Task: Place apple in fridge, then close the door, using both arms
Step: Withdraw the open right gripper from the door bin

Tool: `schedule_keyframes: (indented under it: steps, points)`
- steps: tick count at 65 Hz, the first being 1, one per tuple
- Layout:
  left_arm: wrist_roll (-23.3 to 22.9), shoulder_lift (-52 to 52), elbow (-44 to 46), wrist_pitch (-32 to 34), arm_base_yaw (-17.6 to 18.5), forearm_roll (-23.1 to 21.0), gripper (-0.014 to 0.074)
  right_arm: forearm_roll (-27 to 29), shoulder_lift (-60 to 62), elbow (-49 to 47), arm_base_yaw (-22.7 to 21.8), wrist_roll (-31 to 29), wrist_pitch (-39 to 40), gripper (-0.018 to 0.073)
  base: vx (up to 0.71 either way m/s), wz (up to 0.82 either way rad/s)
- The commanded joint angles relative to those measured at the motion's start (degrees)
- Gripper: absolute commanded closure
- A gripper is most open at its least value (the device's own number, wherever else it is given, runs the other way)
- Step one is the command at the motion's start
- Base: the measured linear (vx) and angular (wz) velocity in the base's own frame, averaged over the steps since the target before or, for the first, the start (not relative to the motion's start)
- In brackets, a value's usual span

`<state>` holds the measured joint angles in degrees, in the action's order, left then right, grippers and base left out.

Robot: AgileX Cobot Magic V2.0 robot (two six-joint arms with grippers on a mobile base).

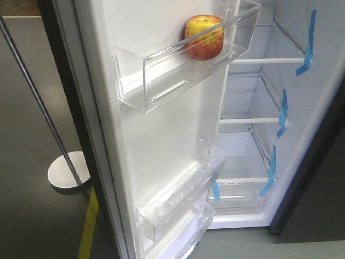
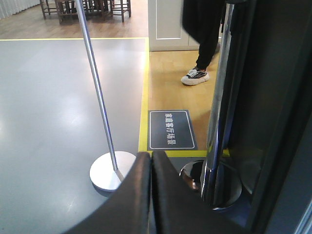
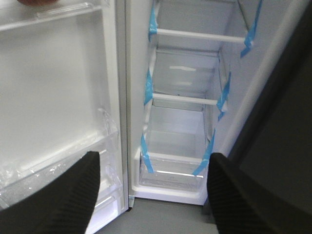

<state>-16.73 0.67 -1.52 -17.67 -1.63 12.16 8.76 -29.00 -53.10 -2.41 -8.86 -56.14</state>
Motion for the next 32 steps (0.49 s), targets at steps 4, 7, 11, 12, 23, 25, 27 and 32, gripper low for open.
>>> schedule_keyframes:
  steps: [4,7,11,12,23,25,27,32]
  points:
    - [-0.55,0.77,-1.15,3.64,0.19,-0.17,0.0601,-1.10,3.97,3.02,-0.54,1.91,1.12,0.0106,0.00,0.00]
    - [-0.55,0.77,-1.15,3.64,0.19,-0.17,0.0601,-1.03,4.85,4.37,-0.54,2.06,-0.13,0.0106,0.00,0.00]
    - [-0.55,0.77,-1.15,3.64,0.19,-0.17,0.0601,-0.62,5.85,6.07,-0.54,2.64,-1.03,0.0106,0.00,0.00]
    - [-0.55,0.77,-1.15,3.64,0.19,-0.17,0.0601,-0.56,6.03,6.43,-0.54,2.74,-1.03,0.0106,0.00,0.00]
    - [-0.55,0.77,-1.15,3.64,0.19,-0.17,0.0601,-0.16,7.41,9.77,-0.54,2.75,-1.08,0.0106,0.00,0.00]
    - [-0.55,0.77,-1.15,3.64,0.19,-0.17,0.0601,-0.45,7.41,10.07,-0.54,2.69,-1.08,0.0106,0.00,0.00]
    - [-0.55,0.77,-1.15,3.64,0.19,-0.17,0.0601,-0.73,7.41,10.26,-0.54,2.69,-1.40,0.0106,0.00,0.00]
    - [-0.55,0.77,-1.15,3.64,0.19,-0.17,0.0601,-0.97,7.41,10.71,-0.54,2.25,-1.52,0.0106,0.00,0.00]
